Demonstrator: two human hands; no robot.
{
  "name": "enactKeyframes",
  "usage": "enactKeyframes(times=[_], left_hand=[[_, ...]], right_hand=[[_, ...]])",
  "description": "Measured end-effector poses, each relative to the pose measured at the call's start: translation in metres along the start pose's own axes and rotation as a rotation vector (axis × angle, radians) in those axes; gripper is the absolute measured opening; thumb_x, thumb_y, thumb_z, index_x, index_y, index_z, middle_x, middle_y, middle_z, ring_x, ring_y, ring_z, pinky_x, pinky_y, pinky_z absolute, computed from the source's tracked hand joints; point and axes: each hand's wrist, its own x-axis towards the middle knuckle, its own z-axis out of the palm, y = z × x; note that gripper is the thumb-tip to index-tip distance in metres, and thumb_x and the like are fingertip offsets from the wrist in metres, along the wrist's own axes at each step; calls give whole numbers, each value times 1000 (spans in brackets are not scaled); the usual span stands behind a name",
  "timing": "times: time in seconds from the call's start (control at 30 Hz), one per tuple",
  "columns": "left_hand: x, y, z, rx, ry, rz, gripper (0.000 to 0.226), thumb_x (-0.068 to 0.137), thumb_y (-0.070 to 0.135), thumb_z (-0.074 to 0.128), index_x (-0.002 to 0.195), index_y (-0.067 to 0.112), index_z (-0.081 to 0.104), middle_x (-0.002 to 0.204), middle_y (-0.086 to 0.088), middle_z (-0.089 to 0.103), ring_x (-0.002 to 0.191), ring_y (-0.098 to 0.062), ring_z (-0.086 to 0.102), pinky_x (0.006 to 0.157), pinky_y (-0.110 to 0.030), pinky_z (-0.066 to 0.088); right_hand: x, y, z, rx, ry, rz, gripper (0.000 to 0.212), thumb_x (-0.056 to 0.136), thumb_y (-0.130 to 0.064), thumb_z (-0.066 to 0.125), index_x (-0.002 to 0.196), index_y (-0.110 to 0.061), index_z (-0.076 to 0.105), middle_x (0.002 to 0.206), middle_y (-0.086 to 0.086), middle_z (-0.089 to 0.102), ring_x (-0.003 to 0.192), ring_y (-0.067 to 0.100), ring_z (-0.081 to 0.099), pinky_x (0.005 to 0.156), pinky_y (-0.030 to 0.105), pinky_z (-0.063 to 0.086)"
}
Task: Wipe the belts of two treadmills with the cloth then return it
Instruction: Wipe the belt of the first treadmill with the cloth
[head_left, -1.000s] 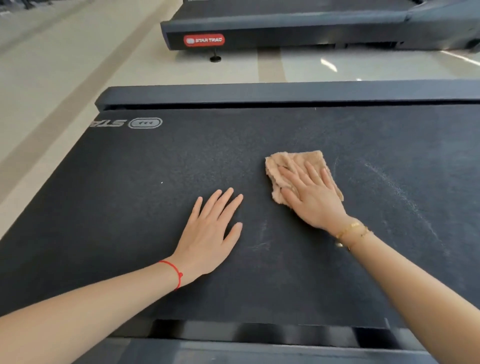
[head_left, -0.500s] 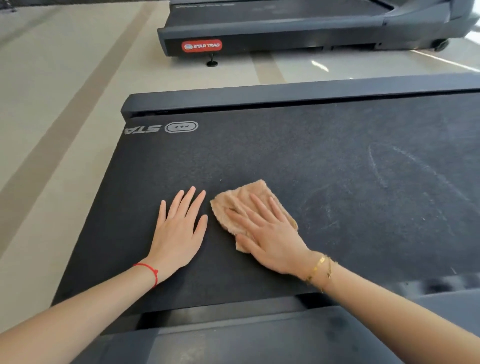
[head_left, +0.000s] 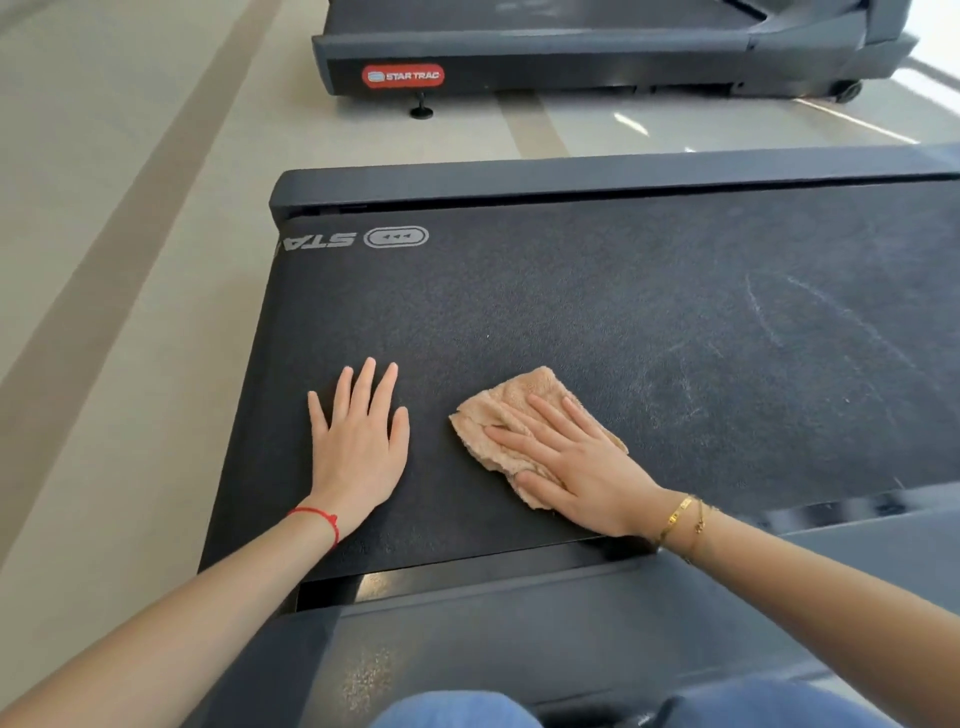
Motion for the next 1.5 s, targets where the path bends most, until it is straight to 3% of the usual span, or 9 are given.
enactKeyframes(times=[0.13, 0.27, 0.5, 0.7, 1.03, 1.23, 1.33, 1.5], left_hand=[[-1, -7, 2, 13, 5, -54, 57, 103, 45, 24, 157, 31, 11, 165, 2, 9, 153, -21, 2, 120, -59, 3], [-3, -18, -1, 66, -1, -85, 58, 102, 48, 22, 157, 33, 10, 165, 1, 9, 153, -25, 3, 118, -61, 3], [-2, -37, -8, 53, 26, -104, 56, 102, 44, 29, 156, 31, 18, 164, -1, 17, 151, -27, 10, 120, -60, 12], [-2, -37, -4, 36, 51, -125, 59, 101, 45, 26, 156, 28, 16, 164, -1, 14, 152, -23, 8, 121, -56, 8], [-1, -33, -2, 86, 29, -165, 61, 99, 47, 15, 157, 30, 9, 165, 1, 11, 153, -22, 6, 121, -57, 11], [-1, -31, -3, 107, 15, -164, 63, 97, 47, 9, 157, 29, 7, 165, 2, 10, 153, -20, 3, 120, -58, 13], [-1, -32, -3, 101, 11, -163, 62, 97, 46, 11, 157, 30, 7, 165, 3, 9, 153, -19, 2, 120, -58, 12], [-2, -32, -5, 81, 11, -163, 61, 98, 46, 14, 157, 30, 9, 165, 5, 9, 153, -17, 1, 120, -57, 11]], right_hand=[[48, 27, -8, 23, 50, 118, 54, 104, -52, 22, 156, -42, 12, 164, -18, 1, 153, 19, -7, 122, 44, -11], [100, 31, -16, 73, 67, 275, 54, 105, -50, 20, 157, -40, 9, 165, -18, -5, 153, 24, -8, 121, 47, -13], [64, -35, 6, 21, 36, -132, 55, 104, -51, 17, 157, -37, 13, 165, -15, 6, 153, 19, -11, 121, 43, -16], [76, -16, 0, -18, 51, -200, 52, 105, -50, 25, 156, -41, 15, 164, -17, 7, 153, 17, -8, 123, 41, -10], [256, 72, -28, 21, 79, 119, 54, 103, -51, 20, 156, -40, 14, 166, -13, 4, 153, 27, 2, 121, 50, -5], [375, 62, -40, 73, 71, 241, 56, 103, -50, 15, 157, -36, 14, 166, -9, 3, 153, 30, -2, 120, 53, -10], [411, 31, -42, 84, 46, 188, 56, 103, -48, 12, 158, -34, 13, 166, -10, 1, 153, 31, -2, 120, 54, -10], [420, -35, -34, 103, 25, -65, 55, 103, -45, 13, 157, -34, 20, 166, -7, 8, 153, 30, 1, 120, 55, -8]])
